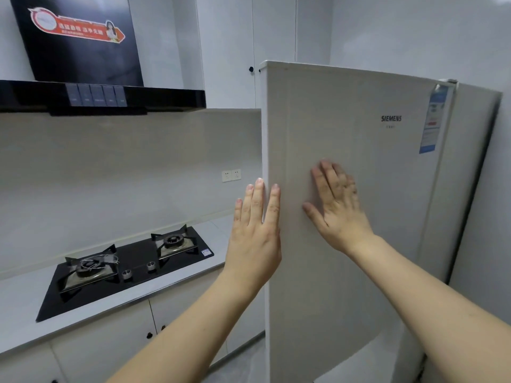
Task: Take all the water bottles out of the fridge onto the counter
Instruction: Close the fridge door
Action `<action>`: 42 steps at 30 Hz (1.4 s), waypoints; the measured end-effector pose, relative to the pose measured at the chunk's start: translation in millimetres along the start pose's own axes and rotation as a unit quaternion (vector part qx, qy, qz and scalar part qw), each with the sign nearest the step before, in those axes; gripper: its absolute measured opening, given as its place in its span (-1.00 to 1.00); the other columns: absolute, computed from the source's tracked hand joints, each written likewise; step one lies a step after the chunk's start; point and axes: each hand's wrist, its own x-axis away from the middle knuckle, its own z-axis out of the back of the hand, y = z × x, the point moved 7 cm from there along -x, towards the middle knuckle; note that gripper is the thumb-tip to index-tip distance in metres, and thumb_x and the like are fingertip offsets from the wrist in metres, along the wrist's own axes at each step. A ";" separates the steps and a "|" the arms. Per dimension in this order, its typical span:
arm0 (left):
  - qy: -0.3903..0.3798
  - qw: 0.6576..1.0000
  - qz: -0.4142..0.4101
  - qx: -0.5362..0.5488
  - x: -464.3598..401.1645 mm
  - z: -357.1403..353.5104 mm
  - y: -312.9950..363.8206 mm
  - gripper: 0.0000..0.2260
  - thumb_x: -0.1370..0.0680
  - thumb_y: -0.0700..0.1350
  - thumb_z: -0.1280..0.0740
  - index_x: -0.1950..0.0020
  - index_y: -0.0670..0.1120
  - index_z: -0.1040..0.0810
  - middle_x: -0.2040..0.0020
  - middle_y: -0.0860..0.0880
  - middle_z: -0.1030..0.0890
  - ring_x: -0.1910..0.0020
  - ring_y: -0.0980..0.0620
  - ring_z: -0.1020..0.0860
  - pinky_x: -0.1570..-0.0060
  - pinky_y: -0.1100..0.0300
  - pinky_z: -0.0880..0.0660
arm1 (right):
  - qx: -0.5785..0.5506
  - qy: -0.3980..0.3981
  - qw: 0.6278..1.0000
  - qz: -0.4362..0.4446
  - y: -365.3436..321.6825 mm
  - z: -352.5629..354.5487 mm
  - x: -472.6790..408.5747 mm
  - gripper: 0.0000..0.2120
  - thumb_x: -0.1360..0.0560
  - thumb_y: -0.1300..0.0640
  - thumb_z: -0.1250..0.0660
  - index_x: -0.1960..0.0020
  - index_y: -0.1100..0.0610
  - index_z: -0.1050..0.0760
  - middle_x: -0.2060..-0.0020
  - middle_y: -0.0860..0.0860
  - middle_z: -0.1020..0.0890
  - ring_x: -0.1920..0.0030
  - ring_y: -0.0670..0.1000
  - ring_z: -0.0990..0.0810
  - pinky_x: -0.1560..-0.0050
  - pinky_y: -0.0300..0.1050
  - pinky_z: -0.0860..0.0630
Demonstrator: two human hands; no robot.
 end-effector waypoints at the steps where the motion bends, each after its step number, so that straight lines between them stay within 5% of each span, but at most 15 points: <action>1: -0.004 1.000 0.003 0.012 -3.9 -5.3 -9.0 -0.23 -0.47 -0.25 -0.32 -0.59 -0.13 0.00 -0.58 -0.22 -0.01 -0.57 -0.19 0.01 -0.51 -0.11 -0.04 | 0.008 0.002 1.000 0.009 -0.4 -7.7 -6.6 -0.33 -0.55 -0.19 -0.06 -0.56 0.05 0.03 -0.56 0.02 -0.02 -0.56 0.07 0.06 -0.52 0.08 0.15; 8: -0.004 0.984 0.037 0.172 -36.4 -33.8 -50.4 -0.38 -0.61 -0.15 -0.19 -0.60 -0.09 0.04 -0.60 -0.09 0.10 -0.57 -0.03 0.01 -0.40 0.18 -0.17 | 0.090 0.000 0.995 0.047 8.6 -42.0 -39.4 -0.31 -0.53 -0.21 -0.08 -0.56 0.05 -0.01 -0.56 0.04 -0.03 -0.55 0.11 0.01 -0.51 0.12 0.13; 14: 0.012 0.979 0.070 0.191 -64.4 -70.4 -79.7 -0.37 -0.62 -0.11 -0.22 -0.60 -0.12 0.03 -0.60 -0.15 0.05 -0.55 -0.14 -0.07 -0.38 0.03 -0.28 | 0.133 0.015 0.988 0.071 23.3 -72.5 -69.9 -0.29 -0.52 -0.24 -0.10 -0.56 0.05 -0.04 -0.56 0.05 -0.04 -0.55 0.13 -0.01 -0.51 0.19 0.04; 30: 0.021 0.968 0.086 0.233 -135.5 -166.4 -140.0 -0.28 -0.59 -0.05 -0.29 -0.59 -0.17 0.07 -0.59 -0.21 0.12 -0.56 -0.20 0.02 -0.44 0.15 0.00 | 0.229 0.078 0.966 0.096 53.1 -157.9 -124.7 -0.31 -0.55 -0.22 -0.13 -0.56 0.06 -0.07 -0.54 0.06 -0.11 -0.54 0.16 -0.09 -0.47 0.30 -0.03; 42: 0.032 0.949 0.150 0.277 -196.4 -246.8 -167.9 -0.26 -0.59 0.07 -0.28 -0.60 -0.11 0.07 -0.59 -0.20 0.06 -0.55 -0.15 0.00 -0.47 0.07 -0.06 | 0.264 0.075 0.955 0.113 93.9 -216.3 -160.0 -0.31 -0.53 -0.20 -0.17 -0.56 0.08 -0.12 -0.55 0.05 -0.12 -0.56 0.08 0.03 -0.48 0.25 0.04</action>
